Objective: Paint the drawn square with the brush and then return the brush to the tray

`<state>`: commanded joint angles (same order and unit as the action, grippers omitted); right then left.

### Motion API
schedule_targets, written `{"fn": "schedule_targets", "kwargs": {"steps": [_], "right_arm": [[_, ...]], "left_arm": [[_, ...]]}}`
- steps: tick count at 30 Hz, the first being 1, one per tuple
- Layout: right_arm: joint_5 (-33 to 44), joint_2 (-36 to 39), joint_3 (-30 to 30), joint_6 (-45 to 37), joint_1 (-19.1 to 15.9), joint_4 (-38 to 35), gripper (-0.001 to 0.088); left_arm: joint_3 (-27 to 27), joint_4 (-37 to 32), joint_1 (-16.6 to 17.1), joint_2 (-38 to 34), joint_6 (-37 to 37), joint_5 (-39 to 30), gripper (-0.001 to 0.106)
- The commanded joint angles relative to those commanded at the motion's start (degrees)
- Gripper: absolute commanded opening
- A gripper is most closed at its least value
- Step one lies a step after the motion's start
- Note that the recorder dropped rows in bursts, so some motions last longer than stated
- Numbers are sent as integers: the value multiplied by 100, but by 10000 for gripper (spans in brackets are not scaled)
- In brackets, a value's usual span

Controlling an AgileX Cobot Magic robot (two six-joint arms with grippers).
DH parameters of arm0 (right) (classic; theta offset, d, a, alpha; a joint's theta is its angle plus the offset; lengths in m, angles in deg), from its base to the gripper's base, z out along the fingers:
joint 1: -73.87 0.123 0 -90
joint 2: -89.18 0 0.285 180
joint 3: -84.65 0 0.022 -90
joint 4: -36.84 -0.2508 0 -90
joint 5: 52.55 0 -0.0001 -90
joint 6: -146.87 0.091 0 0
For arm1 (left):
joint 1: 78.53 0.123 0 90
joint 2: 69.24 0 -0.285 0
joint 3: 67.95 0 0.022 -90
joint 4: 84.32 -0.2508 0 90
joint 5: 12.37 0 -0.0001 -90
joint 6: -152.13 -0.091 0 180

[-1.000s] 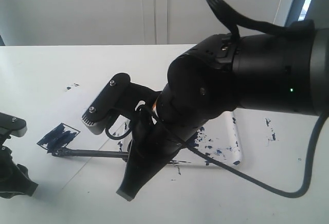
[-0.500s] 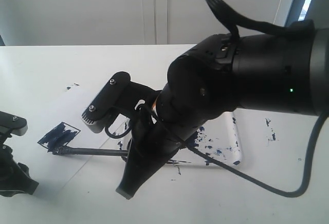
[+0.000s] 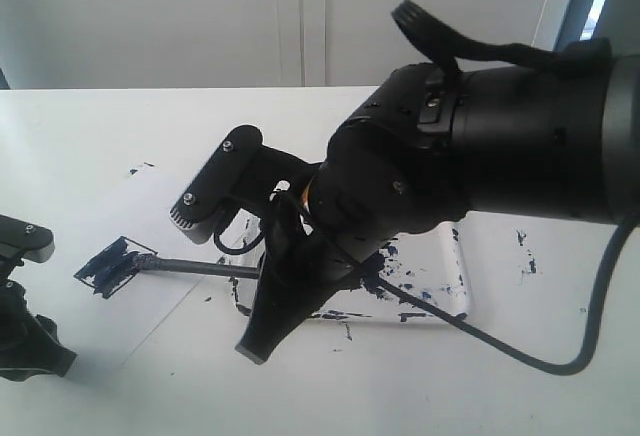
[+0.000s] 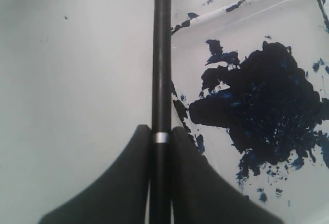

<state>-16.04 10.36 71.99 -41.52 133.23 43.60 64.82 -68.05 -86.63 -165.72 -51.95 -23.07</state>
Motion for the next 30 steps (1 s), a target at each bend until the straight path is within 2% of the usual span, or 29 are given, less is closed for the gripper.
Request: {"fn": "schedule_targets", "kwargs": {"steps": [4, 13, 19, 24, 27, 30], "right_arm": [[26, 10, 0, -117, 0, -315, 0], [226, -76, 0, -959, 0, -1273, 0], [295, -76, 0, -959, 0, -1273, 0], [57, -76, 0, -880, 0, -1113, 0], [-171, -76, 0, -522, 0, -767, 0], [-269, -76, 0, 97, 0, -79, 0]], "left_arm": [[0, 0, 0, 0, 0, 0, 510], [0, 0, 0, 0, -10, 13, 510], [0, 0, 0, 0, -10, 13, 510], [0, 0, 0, 0, -10, -11, 510], [0, 0, 0, 0, -10, -23, 510], [0, 0, 0, 0, -10, -23, 510]]}}
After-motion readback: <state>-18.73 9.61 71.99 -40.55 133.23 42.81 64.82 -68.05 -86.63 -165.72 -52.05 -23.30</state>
